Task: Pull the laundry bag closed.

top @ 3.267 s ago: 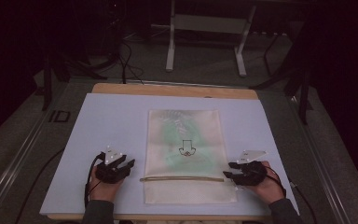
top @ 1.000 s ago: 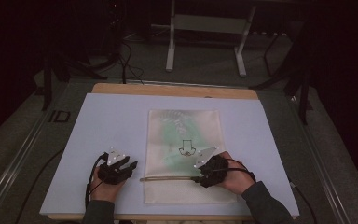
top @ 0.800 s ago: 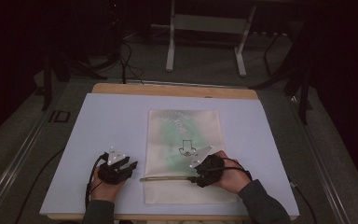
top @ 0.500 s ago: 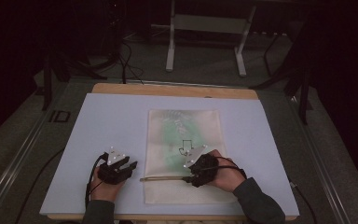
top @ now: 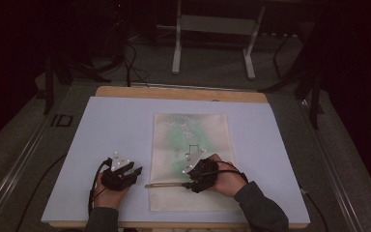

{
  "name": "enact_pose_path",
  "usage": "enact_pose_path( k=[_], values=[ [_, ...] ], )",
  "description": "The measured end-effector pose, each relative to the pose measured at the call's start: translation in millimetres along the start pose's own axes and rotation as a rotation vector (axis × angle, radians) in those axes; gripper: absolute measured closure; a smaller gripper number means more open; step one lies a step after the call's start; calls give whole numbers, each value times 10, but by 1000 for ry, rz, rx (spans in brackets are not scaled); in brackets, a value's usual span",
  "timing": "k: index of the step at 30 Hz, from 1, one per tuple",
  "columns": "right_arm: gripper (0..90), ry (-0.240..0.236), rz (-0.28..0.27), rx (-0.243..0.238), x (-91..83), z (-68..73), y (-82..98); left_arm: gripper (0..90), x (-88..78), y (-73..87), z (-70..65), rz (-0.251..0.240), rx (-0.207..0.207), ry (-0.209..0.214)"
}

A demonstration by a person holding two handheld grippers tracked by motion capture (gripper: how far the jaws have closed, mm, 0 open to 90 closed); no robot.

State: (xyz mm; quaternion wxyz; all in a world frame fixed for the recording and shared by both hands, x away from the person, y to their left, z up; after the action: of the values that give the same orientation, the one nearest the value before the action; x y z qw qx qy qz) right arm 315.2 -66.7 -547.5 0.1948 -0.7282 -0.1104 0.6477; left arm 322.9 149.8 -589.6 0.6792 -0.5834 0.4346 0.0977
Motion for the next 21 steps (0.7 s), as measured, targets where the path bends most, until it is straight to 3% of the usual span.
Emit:
enact_pose_path(
  k=[21],
  values=[
    [606, -49, 6, -67, 152, 86, -335, 585, -5, 0, 8, 0, 2, 0]
  ],
)
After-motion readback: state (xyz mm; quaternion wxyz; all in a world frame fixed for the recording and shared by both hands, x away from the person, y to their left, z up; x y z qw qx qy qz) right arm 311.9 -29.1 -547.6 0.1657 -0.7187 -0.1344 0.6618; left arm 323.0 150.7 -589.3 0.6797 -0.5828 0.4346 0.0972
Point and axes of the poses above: each handheld gripper's, and its own axes: x roughly forward along the jaws, y roughly out of its underside, z roughly to its left, the point moved 8 cm from there along x, roughly forward along the jaws, and after that the axes turned 5 degrees about z, right-handed, at the moved point
